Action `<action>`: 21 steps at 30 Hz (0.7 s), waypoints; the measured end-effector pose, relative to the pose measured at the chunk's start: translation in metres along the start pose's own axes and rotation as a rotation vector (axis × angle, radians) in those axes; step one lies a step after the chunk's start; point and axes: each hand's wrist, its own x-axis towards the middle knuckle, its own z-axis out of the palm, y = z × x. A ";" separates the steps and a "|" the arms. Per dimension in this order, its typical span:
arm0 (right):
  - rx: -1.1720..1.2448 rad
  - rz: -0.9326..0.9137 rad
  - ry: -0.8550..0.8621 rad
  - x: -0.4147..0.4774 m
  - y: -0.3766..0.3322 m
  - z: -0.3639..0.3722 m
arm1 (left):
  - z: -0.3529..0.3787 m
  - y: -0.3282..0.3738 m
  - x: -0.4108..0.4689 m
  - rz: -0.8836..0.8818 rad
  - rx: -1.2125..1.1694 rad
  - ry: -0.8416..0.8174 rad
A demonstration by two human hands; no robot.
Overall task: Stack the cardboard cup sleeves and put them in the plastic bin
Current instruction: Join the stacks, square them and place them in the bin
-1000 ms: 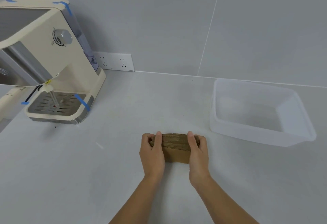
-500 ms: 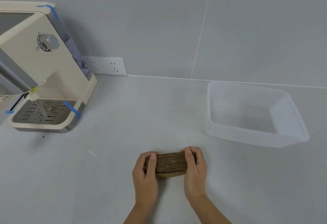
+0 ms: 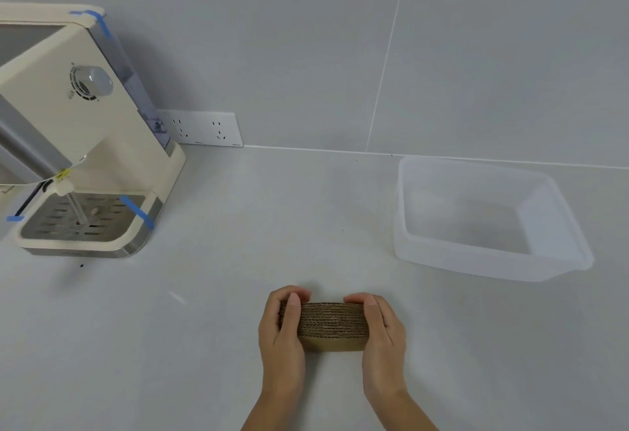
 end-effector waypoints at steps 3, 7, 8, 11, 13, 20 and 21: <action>0.042 0.015 0.023 0.000 -0.008 0.002 | 0.001 0.008 0.000 -0.014 -0.035 0.018; 0.051 0.000 -0.015 -0.002 -0.005 0.002 | -0.002 0.006 -0.001 -0.024 -0.030 -0.012; 0.045 0.000 -0.020 -0.003 -0.002 0.001 | -0.003 0.002 -0.002 -0.032 -0.024 -0.026; 0.025 0.014 -0.015 -0.002 0.000 0.002 | -0.009 -0.002 -0.002 -0.078 -0.027 -0.103; 0.026 0.037 -0.001 -0.002 0.000 0.002 | -0.020 -0.005 0.000 -0.087 -0.020 -0.238; -0.016 0.069 0.009 0.000 0.001 0.002 | -0.049 -0.001 0.008 -0.053 0.346 -0.607; -0.027 0.069 0.004 0.000 0.000 0.001 | -0.051 -0.002 0.009 -0.040 0.370 -0.623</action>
